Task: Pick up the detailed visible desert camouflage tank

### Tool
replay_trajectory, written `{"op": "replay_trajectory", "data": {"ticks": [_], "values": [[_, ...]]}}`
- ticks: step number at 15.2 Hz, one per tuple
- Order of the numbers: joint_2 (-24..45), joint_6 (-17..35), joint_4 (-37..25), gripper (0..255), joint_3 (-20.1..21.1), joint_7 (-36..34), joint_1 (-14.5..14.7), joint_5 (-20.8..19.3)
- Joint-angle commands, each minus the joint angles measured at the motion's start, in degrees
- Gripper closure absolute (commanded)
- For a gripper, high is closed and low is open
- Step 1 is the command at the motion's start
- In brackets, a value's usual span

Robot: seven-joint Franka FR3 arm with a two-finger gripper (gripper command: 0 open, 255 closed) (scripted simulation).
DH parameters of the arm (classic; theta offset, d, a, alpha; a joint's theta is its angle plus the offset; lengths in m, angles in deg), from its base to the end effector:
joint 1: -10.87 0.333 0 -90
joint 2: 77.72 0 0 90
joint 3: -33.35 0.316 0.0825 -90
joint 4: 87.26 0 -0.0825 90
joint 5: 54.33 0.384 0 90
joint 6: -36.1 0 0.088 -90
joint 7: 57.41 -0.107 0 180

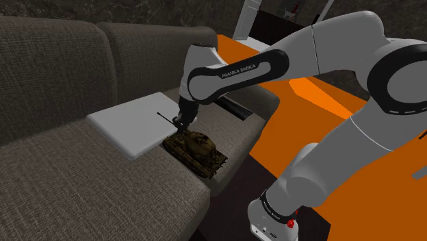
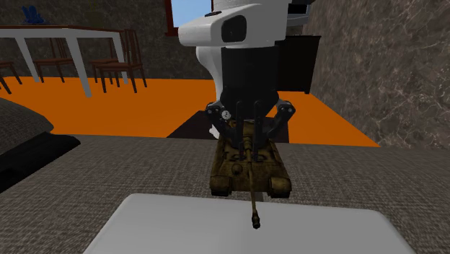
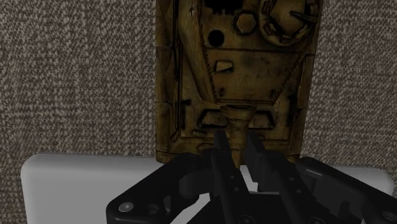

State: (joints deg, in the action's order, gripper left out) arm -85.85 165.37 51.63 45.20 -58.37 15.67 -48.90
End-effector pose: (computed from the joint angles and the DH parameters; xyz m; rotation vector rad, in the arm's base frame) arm 0.4468 0.1361 0.3586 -3.0853 -0.3257 0.0533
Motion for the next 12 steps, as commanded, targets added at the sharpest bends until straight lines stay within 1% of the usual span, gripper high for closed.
{"op": "replay_trajectory", "data": {"ticks": [1, 6, 12], "values": [[0.0, 0.03, 0.03, 255, 0.0, 0.01, 0.0, 0.0], [0.07, 0.01, -0.06, 255, 0.01, -0.01, 0.0, -0.01], [-2.63, -4.95, -2.34, 255, -0.23, 0.1, -0.01, 0.25]]}}
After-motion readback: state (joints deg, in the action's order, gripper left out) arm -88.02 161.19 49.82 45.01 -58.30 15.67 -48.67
